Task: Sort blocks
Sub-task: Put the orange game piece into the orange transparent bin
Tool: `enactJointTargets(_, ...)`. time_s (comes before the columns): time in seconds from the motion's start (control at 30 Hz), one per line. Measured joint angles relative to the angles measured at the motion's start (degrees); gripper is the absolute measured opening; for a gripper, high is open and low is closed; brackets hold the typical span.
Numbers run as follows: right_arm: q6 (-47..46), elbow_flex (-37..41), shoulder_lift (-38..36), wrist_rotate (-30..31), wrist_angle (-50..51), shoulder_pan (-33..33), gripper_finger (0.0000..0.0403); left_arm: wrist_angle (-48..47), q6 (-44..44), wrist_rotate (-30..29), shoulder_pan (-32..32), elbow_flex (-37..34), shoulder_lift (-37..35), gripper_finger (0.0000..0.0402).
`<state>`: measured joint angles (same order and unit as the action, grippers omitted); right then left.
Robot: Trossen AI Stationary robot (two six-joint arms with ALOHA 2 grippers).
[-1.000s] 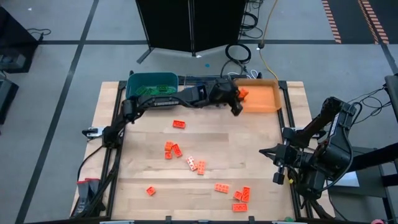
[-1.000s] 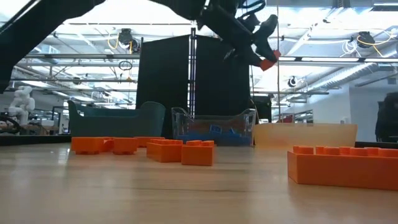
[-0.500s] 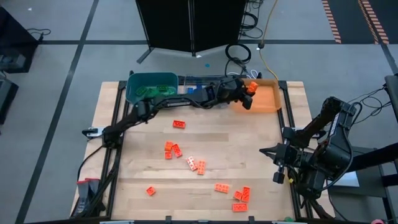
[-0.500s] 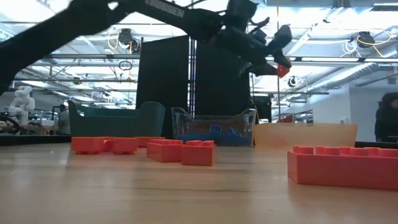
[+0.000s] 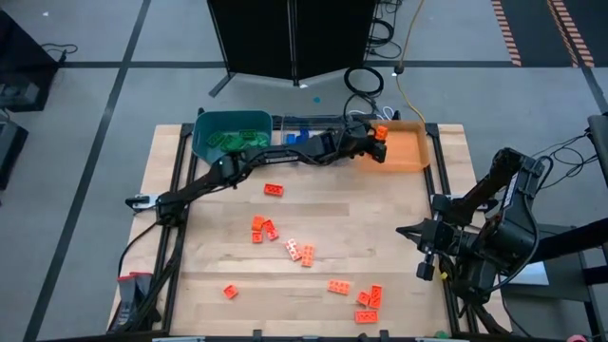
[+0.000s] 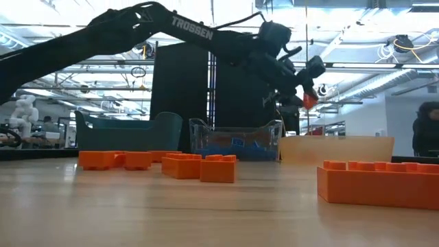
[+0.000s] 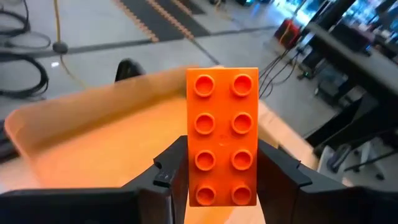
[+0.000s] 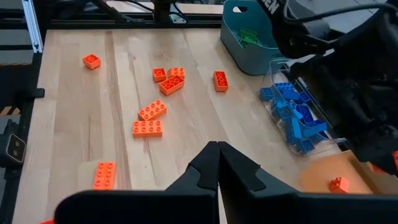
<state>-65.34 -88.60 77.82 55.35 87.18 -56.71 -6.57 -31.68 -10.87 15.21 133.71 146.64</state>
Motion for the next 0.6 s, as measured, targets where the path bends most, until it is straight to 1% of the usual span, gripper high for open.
enactJointTargets(0.3,0.00,0.00,0.00,-0.06,-0.02,-0.02,0.0000,-0.51,-3.95,0.49,-0.30,-0.13,3.09,0.0140)
enactJointTargets(0.37,-0.02,0.00,-0.02,-0.20,-0.01,-0.01,0.0000,0.98,-4.05,0.85,-0.36,-0.01,3.80,0.0140)
enactJointTargets(0.47,-0.02,0.00,0.00,-0.22,-0.04,0.00,0.0000,0.39,-3.67,3.40,-0.32,-0.02,4.09,0.0140)
enactJointTargets(0.6,-0.02,-0.01,0.00,-0.24,-0.01,-0.02,0.0000,0.78,-2.33,3.23,-0.45,-0.02,4.62,0.0144)
